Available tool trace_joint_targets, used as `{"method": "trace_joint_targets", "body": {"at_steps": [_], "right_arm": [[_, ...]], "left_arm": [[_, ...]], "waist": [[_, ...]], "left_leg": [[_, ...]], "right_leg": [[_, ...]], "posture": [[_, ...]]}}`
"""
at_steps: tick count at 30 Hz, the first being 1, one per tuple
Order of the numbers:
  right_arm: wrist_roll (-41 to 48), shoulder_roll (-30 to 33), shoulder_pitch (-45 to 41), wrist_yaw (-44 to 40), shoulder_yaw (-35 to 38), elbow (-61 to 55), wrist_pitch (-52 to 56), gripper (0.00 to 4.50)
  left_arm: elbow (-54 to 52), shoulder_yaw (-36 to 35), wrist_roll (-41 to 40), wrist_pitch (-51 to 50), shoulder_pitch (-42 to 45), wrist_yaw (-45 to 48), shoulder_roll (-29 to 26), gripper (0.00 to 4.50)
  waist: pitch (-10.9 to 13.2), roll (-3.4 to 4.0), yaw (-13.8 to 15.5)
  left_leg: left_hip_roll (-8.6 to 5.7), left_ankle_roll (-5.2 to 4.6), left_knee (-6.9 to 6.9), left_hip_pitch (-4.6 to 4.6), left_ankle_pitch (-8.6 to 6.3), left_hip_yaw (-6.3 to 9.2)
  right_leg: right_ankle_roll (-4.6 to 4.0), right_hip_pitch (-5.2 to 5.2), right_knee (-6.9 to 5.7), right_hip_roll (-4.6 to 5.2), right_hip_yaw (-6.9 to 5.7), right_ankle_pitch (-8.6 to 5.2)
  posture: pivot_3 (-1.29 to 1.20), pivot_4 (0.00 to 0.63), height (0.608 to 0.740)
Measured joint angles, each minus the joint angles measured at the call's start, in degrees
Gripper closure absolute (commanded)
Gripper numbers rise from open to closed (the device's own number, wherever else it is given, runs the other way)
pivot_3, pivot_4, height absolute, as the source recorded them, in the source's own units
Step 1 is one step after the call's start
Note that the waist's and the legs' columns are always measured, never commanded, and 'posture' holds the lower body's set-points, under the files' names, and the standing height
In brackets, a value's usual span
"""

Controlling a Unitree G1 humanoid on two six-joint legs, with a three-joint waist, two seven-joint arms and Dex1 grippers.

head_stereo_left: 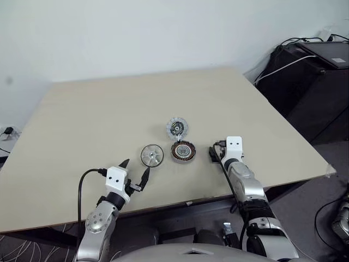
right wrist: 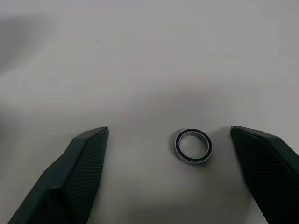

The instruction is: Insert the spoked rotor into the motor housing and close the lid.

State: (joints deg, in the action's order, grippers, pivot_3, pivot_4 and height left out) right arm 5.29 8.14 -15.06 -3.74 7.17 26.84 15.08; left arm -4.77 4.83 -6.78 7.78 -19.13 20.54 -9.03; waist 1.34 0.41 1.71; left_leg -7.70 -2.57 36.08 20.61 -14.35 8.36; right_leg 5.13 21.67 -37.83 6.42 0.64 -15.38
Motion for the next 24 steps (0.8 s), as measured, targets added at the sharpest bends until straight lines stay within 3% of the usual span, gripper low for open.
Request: {"method": "trace_joint_targets", "body": {"at_steps": [10, 19, 24], "right_arm": [[0.65, -0.61, 1.21, 0.33, 1.52, -1.54, 0.69, 3.80], [0.61, -0.76, 4.35, -0.88, 0.47, -6.13, 2.05, 3.80], [0.70, -1.01, 7.92, -6.18, -5.02, -15.40, 4.43, 3.80]], "left_arm": [[0.00, 0.14, -0.01, -0.01, 0.22, 0.05, -0.10, 0.00], [0.00, 0.21, -0.02, -0.01, 0.33, 0.04, -0.09, 0.00], [0.02, 0.21, -0.02, -0.01, 0.39, 0.04, -0.09, 0.00]], "waist": [[-0.22, 0.00, -0.27], [-0.25, 0.05, -0.24], [-0.21, 0.12, -0.57]], "left_leg": [[0.21, 0.00, -0.01, 0.00, -0.02, -0.10], [0.23, 0.01, -0.01, 0.01, -0.02, -0.12], [0.28, 0.02, -0.03, 0.04, -0.03, -0.17]], "right_leg": [[-0.07, 0.07, 0.01, -0.21, 0.11, 0.03], [-0.09, 0.10, 0.02, -0.25, 0.13, 0.03], [-0.08, 0.19, 0.00, -0.28, 0.19, 0.03]], "posture": [[0.00, 0.000, 0.740], [0.00, 0.000, 0.740], [0.00, 0.000, 0.740]]}}
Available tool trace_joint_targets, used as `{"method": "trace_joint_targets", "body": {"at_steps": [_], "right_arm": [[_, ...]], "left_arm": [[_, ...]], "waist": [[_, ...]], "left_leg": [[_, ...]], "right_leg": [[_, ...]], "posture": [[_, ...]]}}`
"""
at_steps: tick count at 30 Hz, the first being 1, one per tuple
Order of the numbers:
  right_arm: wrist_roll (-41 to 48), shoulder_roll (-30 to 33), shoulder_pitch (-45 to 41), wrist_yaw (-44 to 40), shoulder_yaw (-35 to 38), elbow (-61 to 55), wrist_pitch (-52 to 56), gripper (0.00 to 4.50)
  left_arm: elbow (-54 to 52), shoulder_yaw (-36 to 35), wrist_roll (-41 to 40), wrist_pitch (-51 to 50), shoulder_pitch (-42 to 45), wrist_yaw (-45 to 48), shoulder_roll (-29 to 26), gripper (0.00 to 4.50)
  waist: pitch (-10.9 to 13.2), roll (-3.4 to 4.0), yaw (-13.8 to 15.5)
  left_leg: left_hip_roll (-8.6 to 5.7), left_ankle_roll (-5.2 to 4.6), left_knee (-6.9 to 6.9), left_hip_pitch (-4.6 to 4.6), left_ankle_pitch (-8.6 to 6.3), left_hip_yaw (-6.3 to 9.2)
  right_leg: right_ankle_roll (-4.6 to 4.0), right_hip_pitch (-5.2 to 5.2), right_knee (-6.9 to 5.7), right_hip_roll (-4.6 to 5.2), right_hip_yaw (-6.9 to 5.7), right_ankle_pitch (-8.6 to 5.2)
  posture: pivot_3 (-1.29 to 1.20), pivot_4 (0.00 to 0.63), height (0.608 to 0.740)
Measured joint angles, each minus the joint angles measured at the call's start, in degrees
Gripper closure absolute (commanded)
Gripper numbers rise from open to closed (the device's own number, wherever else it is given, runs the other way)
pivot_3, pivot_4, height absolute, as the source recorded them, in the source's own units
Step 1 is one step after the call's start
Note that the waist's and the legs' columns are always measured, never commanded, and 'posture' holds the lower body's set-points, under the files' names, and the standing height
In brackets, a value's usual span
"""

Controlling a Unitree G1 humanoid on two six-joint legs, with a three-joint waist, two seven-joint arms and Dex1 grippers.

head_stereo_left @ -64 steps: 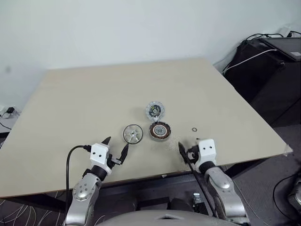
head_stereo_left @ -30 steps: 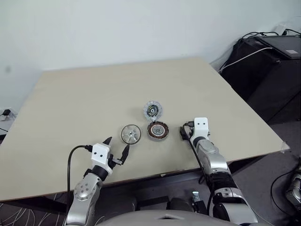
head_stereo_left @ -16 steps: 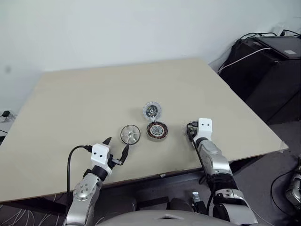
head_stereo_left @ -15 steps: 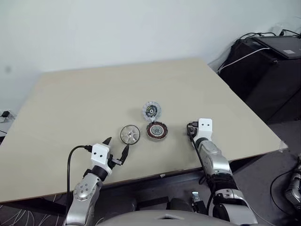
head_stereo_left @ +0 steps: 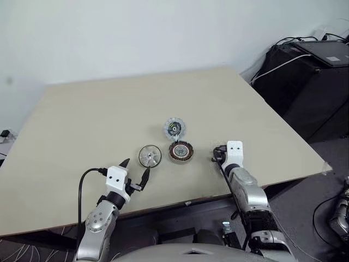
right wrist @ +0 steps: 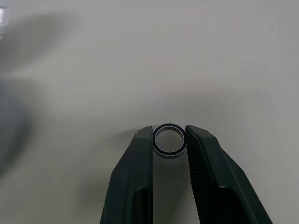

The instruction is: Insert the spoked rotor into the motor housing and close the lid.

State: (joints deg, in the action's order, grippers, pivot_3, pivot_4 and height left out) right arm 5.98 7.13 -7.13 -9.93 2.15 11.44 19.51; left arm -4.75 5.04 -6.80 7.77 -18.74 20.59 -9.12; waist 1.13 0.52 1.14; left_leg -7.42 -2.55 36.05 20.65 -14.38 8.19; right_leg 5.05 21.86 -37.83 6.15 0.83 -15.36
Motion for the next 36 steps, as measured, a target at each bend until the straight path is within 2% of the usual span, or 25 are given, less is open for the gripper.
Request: {"method": "trace_joint_targets", "body": {"at_steps": [6, 14, 23, 36], "right_arm": [[-0.19, -1.53, -0.52, -4.72, -8.31, -9.84, 2.49, 3.80], [-2.25, -3.44, -4.88, -6.96, -15.08, -8.48, 3.37, 3.80], [-3.43, -3.74, -6.98, -7.13, -14.69, 0.22, 1.92, 3.80], [-3.47, -3.12, -6.75, -7.20, -13.89, 2.40, 0.98, 3.80]], "left_arm": [[0.01, 0.02, -0.01, 0.00, 0.34, 0.07, 0.00, 0.00], [0.03, 0.04, 0.00, 0.00, 0.13, -0.06, 0.05, 0.00], [0.03, 0.04, 0.01, 0.01, -0.32, -0.52, 0.10, 0.00], [0.03, 0.03, 0.00, 0.03, -0.06, -0.51, 0.10, 0.00]], "waist": [[0.02, -0.04, 0.11], [0.04, -0.08, 0.18], [0.05, -0.09, 0.26], [0.05, -0.09, 0.25]], "left_leg": [[0.00, 0.14, 0.01, 0.00, -0.08, -0.01], [0.00, 0.25, 0.01, 0.01, -0.14, -0.02], [0.01, 0.27, 0.01, 0.01, -0.14, -0.01], [0.02, 0.28, 0.01, 0.01, -0.14, -0.01]], "right_leg": [[0.10, -0.02, 0.03, 0.00, -0.01, -0.01], [0.02, 0.00, 0.03, -0.02, -0.02, 0.05], [-0.02, 0.02, 0.02, -0.05, -0.01, 0.07], [-0.02, 0.02, 0.03, -0.06, -0.01, 0.07]], "posture": [[0.00, 0.000, 0.740], [0.00, 0.000, 0.740], [0.00, 0.000, 0.740], [0.00, 0.000, 0.740]]}}
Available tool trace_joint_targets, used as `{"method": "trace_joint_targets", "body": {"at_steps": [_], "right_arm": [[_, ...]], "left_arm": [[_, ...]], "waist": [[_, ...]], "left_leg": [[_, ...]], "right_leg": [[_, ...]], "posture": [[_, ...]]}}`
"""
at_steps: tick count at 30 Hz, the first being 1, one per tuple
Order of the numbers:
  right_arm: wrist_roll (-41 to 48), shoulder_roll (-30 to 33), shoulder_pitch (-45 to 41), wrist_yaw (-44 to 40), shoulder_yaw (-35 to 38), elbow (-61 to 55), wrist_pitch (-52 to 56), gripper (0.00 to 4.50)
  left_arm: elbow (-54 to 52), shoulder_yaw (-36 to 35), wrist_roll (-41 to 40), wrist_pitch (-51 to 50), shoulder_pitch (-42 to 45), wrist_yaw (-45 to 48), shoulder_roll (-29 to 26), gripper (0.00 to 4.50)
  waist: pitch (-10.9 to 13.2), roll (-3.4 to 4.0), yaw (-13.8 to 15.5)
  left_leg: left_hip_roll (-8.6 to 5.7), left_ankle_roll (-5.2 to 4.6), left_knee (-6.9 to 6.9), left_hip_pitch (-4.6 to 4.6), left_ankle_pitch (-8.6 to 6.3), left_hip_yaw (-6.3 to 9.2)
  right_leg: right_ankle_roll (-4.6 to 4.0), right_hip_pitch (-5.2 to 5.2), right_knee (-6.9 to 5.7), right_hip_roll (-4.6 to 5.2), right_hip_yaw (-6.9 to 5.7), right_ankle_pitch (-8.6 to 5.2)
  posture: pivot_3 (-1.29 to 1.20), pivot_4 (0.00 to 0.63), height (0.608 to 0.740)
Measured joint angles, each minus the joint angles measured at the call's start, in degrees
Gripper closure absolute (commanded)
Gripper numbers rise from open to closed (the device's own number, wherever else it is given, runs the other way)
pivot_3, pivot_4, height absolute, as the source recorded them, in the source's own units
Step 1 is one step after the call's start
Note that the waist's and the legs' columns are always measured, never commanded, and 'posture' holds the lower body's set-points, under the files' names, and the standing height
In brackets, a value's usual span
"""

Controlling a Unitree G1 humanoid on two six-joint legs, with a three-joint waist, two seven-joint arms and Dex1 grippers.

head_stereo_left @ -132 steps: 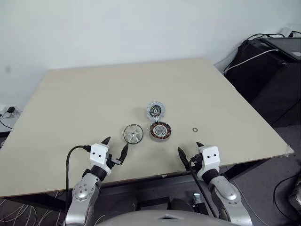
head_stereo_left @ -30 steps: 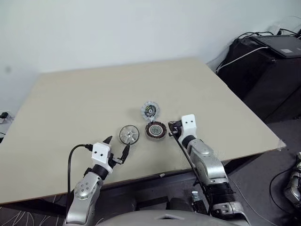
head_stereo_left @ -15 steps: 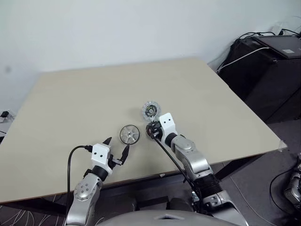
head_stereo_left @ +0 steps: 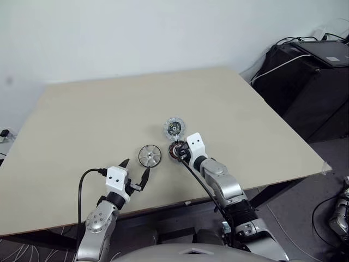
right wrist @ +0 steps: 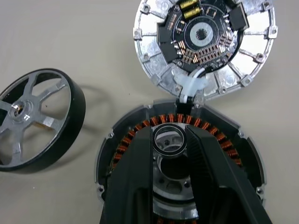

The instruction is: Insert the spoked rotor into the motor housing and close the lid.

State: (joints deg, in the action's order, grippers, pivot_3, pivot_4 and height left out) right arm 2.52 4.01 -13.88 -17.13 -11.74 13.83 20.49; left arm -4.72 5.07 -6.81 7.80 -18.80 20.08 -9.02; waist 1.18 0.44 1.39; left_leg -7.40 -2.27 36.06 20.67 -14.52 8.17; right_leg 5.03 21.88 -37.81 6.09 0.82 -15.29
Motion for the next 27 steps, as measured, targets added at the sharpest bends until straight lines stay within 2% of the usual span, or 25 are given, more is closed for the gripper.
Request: {"method": "trace_joint_targets", "body": {"at_steps": [7, 12, 18, 21, 26, 27], "right_arm": [[-0.03, 0.68, 0.71, -0.04, 0.27, 0.53, 0.00, 3.80], [0.00, 0.77, 0.71, 0.00, 1.24, 0.54, -0.02, 2.21], [1.01, 0.21, 1.41, -1.92, 1.25, -1.23, -0.08, 2.21], [2.42, -0.13, 2.16, -3.42, 1.18, -4.63, 0.24, 2.78], [3.34, -0.48, 2.38, -3.86, 0.95, -10.27, 1.76, 4.40], [2.75, -0.42, 2.32, -3.20, 0.66, -10.88, 2.43, 4.46]], "left_arm": [[0.00, 0.00, -0.01, 0.00, 0.30, 0.02, 0.00, 0.00], [0.00, 0.00, -0.02, 0.01, 0.40, 0.02, 0.00, 0.00], [0.01, -0.01, -0.03, 0.01, 0.46, 0.01, 0.01, 0.00], [0.02, 0.00, -0.02, 0.01, 0.48, 0.00, 0.04, 0.00], [0.03, 0.00, -0.03, 0.02, 0.48, 0.00, 0.08, 0.00], [0.03, 0.00, -0.03, 0.02, 0.48, 0.00, 0.08, 0.00]], "waist": [[0.00, 0.00, -0.02], [0.00, 0.00, -0.01], [0.00, 0.00, 0.03], [0.01, -0.01, 0.01], [0.02, -0.01, 0.15], [0.01, -0.01, 0.20]], "left_leg": [[0.00, 0.00, 0.00, 0.00, 0.00, 0.00], [0.00, 0.00, 0.00, 0.00, 0.00, 0.00], [0.00, 0.00, 0.00, 0.00, 0.00, 0.00], [0.00, 0.00, 0.00, 0.00, -0.01, 0.00], [0.00, 0.02, 0.00, 0.01, -0.01, 0.00], [0.00, 0.02, 0.00, 0.00, -0.01, 0.00]], "right_leg": [[0.00, 0.00, 0.00, 0.00, 0.00, 0.00], [0.00, 0.00, 0.00, 0.00, 0.00, 0.00], [0.00, 0.00, 0.01, 0.00, 0.00, 0.00], [0.01, 0.00, 0.00, 0.00, 0.01, -0.01], [0.02, 0.00, 0.00, 0.00, 0.00, -0.01], [0.02, 0.00, 0.00, 0.00, 0.00, -0.01]], "posture": [[0.00, 0.000, 0.740], [0.00, 0.000, 0.740], [0.00, 0.000, 0.740], [0.00, 0.000, 0.740], [0.00, 0.000, 0.740], [0.00, 0.000, 0.740]]}}
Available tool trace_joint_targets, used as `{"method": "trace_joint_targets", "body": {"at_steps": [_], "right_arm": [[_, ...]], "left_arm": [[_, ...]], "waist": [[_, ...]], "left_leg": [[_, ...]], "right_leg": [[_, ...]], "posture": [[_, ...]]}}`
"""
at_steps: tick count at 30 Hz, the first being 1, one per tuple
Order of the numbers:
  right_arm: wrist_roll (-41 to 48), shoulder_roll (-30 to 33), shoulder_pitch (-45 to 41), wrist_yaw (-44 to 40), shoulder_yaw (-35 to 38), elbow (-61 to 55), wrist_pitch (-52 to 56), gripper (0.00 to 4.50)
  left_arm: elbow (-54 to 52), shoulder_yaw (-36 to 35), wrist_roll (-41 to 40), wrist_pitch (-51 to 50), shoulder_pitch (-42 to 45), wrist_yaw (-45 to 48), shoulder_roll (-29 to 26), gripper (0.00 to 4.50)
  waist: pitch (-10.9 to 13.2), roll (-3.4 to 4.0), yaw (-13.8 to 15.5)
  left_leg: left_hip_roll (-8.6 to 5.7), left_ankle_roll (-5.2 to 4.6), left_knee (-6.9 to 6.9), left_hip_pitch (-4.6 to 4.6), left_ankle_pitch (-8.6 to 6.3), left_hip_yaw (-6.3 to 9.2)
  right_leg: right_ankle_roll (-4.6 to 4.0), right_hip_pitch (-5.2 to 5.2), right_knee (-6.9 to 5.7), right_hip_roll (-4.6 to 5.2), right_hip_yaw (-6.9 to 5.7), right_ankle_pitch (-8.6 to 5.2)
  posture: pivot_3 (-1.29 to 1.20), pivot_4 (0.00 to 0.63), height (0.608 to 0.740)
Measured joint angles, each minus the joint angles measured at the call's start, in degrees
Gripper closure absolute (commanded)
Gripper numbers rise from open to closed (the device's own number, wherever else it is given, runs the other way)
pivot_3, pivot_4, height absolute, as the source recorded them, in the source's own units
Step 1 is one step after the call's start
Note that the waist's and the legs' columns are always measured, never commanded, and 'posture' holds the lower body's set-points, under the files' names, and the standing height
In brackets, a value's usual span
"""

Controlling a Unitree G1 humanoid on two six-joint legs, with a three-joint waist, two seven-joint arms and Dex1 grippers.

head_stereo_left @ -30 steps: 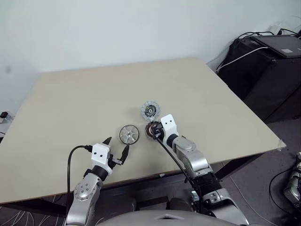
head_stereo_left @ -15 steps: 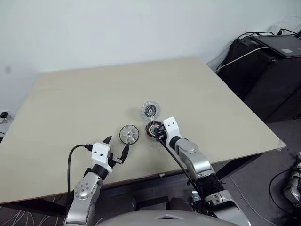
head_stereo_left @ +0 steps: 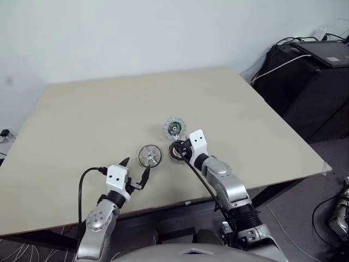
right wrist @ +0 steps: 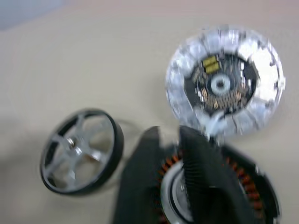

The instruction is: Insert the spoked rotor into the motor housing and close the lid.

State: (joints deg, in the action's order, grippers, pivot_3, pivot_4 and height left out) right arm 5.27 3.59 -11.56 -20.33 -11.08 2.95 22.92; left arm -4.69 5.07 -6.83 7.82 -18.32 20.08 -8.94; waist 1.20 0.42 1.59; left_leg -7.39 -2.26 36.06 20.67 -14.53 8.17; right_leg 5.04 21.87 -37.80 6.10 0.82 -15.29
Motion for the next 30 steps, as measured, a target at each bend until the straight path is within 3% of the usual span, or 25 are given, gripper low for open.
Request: {"method": "trace_joint_targets", "body": {"at_steps": [10, 30], "right_arm": [[-10.65, 2.31, -3.79, 6.79, -5.44, 0.76, 9.40, 4.46], [-12.82, 2.72, -5.04, 7.98, -5.38, 3.88, 13.94, 4.46]], "left_arm": [[0.17, -0.01, 0.01, 0.02, 0.01, -0.03, 0.08, 0.00], [0.18, -0.05, 0.00, 0.19, -0.48, -0.04, 0.26, 0.00]], "waist": [[0.00, -0.01, 0.09], [0.02, -0.02, 0.03]], "left_leg": [[0.00, 0.01, 0.00, 0.01, 0.00, 0.00], [0.00, 0.01, 0.00, 0.02, 0.00, 0.00]], "right_leg": [[-0.01, 0.03, 0.00, 0.00, 0.00, 0.00], [-0.01, 0.03, 0.01, 0.00, 0.00, 0.00]], "posture": [[0.00, 0.000, 0.740], [0.00, 0.000, 0.740]]}}
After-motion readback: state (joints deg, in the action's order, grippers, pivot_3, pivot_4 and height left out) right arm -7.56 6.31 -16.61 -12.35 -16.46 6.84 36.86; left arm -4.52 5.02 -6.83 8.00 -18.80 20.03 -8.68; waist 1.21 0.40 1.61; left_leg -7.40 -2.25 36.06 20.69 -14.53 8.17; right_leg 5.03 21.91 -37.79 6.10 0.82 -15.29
